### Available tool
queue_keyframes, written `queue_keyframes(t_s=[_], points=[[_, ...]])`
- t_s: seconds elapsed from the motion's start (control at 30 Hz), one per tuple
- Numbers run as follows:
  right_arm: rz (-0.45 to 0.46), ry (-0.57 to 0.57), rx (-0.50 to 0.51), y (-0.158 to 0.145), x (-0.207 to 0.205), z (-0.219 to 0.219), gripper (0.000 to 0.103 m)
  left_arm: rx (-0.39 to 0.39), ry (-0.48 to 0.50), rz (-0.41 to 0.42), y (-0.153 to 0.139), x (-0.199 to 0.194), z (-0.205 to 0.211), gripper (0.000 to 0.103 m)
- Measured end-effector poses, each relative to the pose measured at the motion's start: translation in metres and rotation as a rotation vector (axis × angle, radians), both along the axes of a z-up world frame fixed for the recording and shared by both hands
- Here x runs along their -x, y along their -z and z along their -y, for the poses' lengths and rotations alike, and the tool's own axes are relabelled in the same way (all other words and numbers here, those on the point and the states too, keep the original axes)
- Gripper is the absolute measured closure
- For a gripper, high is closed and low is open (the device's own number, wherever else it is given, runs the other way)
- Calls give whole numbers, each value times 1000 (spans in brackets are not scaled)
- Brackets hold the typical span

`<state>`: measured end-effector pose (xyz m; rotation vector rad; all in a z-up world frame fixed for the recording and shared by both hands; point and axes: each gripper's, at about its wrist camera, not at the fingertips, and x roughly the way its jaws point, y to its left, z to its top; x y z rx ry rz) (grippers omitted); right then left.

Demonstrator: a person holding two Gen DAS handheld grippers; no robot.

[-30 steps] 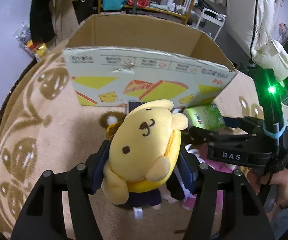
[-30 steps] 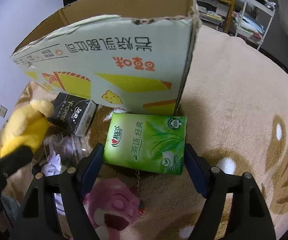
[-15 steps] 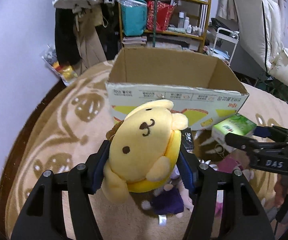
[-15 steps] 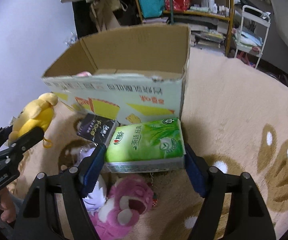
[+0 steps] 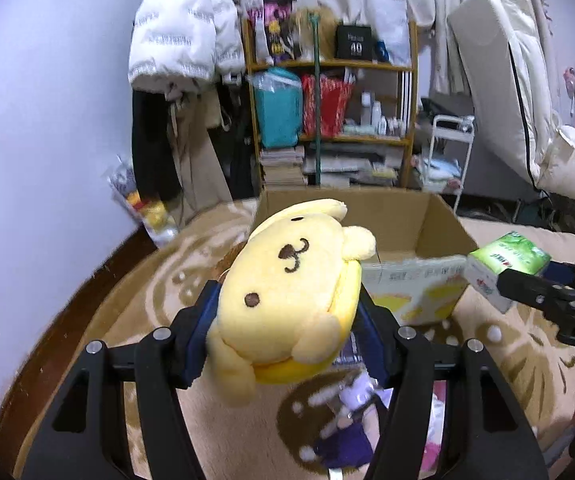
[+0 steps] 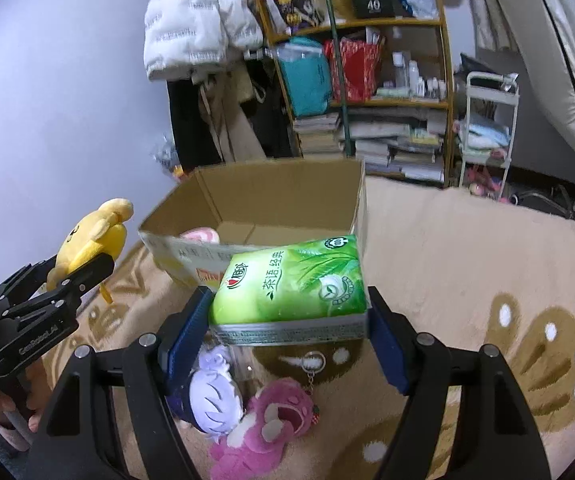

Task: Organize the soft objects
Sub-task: 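Lift the dog plush with the left tool while the right tool lifts the tissue pack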

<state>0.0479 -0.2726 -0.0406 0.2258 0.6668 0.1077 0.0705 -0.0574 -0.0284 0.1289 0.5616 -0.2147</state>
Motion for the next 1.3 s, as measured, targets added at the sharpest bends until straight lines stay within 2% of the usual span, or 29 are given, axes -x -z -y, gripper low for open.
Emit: queue_keyframes(t_s=[0.27, 0.5, 0.9, 1.3], points=[[155, 7, 53, -35, 3, -8, 24, -31, -11, 130, -27, 0, 5, 41], [174, 21, 46, -39, -19, -9, 24, -19, -34, 175, -43, -23, 4, 41], [182, 44, 42, -31, -50, 2, 24, -53, -3, 158, -31, -54, 21, 40], [131, 45, 26, -6, -67, 11, 24, -93, 30, 102, 2, -71, 38, 40]])
